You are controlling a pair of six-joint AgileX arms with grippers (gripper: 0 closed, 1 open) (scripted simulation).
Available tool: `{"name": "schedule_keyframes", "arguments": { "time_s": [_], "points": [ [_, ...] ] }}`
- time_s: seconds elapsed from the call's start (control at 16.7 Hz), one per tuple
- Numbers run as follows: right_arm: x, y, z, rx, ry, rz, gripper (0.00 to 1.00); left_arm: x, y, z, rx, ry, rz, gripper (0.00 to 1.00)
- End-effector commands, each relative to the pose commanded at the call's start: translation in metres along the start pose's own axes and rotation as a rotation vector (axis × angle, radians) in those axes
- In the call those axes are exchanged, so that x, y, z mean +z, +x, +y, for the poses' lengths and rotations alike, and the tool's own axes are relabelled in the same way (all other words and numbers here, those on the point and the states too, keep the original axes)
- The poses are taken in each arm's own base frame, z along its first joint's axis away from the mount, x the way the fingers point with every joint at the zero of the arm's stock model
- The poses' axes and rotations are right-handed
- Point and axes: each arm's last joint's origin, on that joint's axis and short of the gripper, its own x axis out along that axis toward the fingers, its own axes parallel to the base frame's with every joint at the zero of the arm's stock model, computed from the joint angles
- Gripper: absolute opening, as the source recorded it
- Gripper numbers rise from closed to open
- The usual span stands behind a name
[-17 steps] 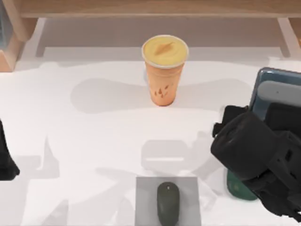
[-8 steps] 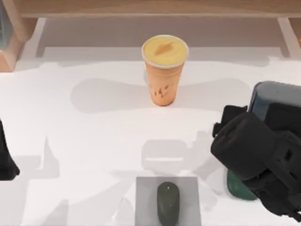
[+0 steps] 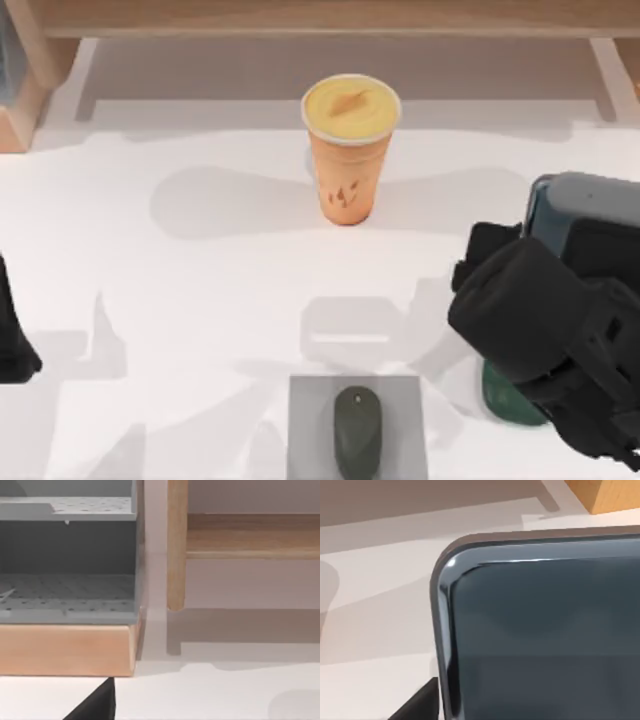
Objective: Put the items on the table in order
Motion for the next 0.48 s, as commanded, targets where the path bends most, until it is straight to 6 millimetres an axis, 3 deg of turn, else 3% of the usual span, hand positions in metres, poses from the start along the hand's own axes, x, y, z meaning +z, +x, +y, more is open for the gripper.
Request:
{"name": "schedule_keyframes", "arguments": {
  "time_s": [0.48],
  "points": [
    [-0.01, -0.032, 0.007, 0.146, -0.083, 0.042, 1.0, 0.0, 0.0, 0.0, 0.0, 0.0, 0.0, 1.0]
  ]
}}
